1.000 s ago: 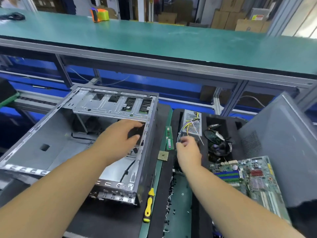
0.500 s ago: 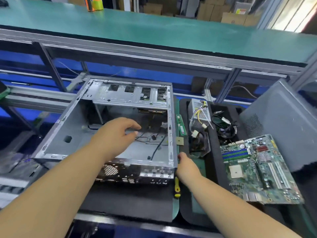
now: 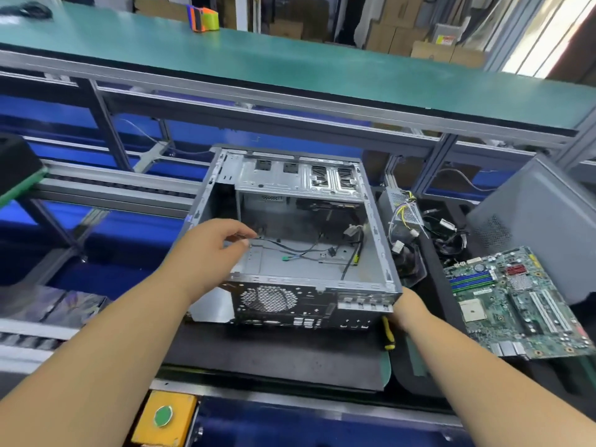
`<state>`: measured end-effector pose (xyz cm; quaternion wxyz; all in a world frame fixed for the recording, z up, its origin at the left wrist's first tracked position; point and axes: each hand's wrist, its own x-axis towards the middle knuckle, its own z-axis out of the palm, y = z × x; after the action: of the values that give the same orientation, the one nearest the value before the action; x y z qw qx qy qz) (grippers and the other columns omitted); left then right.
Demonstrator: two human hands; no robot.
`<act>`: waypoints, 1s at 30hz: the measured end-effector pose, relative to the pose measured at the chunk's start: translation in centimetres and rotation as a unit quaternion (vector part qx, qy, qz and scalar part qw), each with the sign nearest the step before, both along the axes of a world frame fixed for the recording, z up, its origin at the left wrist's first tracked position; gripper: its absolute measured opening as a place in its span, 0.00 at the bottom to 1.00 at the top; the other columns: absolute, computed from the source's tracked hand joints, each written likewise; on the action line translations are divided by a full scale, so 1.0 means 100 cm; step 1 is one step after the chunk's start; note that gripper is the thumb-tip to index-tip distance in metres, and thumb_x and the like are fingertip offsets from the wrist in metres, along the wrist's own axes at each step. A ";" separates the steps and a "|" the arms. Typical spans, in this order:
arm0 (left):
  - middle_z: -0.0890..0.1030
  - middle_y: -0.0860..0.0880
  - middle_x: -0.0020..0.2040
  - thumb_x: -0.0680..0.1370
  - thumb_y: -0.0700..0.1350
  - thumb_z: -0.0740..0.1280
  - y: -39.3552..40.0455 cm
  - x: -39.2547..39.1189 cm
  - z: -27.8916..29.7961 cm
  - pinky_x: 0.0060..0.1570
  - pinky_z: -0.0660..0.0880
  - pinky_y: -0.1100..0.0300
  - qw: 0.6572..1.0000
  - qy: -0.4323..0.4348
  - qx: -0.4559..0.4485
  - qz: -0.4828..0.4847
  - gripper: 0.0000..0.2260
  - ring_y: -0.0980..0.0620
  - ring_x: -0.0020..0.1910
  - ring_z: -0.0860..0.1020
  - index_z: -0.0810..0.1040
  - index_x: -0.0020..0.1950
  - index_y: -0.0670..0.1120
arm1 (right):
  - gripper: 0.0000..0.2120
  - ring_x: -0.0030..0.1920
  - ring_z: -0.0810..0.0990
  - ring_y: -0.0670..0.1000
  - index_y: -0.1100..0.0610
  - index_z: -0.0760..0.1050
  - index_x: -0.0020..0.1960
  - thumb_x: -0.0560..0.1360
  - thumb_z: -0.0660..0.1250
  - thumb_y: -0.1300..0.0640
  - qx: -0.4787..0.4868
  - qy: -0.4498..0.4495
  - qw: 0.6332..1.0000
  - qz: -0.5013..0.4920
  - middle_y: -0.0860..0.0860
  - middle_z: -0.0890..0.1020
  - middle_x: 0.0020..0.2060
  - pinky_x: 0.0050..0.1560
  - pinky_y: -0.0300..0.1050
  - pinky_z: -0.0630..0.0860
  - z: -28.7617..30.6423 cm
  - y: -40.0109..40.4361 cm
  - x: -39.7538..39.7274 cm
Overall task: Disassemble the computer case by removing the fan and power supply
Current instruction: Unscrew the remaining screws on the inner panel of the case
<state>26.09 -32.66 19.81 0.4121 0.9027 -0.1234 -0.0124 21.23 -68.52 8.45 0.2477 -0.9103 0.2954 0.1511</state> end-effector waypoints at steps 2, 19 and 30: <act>0.79 0.64 0.52 0.80 0.46 0.65 0.010 -0.003 0.000 0.46 0.65 0.74 1.000 -0.007 0.001 -0.004 0.09 0.70 0.50 0.73 0.82 0.56 0.57 | 0.12 0.58 0.79 0.62 0.61 0.78 0.60 0.78 0.62 0.64 0.022 -0.050 0.998 -0.036 0.62 0.81 0.57 0.57 0.50 0.75 0.008 -0.004 -0.002; 0.75 0.60 0.55 0.79 0.46 0.66 0.003 -0.031 -0.009 0.58 0.73 0.58 1.000 -0.004 0.006 0.006 0.08 0.57 0.56 0.75 0.80 0.53 0.58 | 0.05 0.35 0.74 0.49 0.46 0.76 0.52 0.78 0.65 0.48 0.138 -0.264 0.955 -0.010 0.47 0.78 0.39 0.39 0.44 0.70 0.096 0.010 0.008; 0.78 0.62 0.42 0.73 0.64 0.68 -0.045 -0.039 -0.031 0.55 0.55 0.56 0.978 -0.041 0.152 0.139 0.13 0.58 0.49 0.70 0.79 0.31 0.60 | 0.24 0.46 0.78 0.54 0.41 0.63 0.75 0.80 0.60 0.51 -0.010 -0.190 0.964 0.186 0.52 0.81 0.59 0.48 0.48 0.76 0.100 0.013 0.014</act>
<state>22.16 -37.15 16.75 0.2625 0.9628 -0.0101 0.0635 22.61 -67.21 18.46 0.2578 -0.9635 0.0701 0.0154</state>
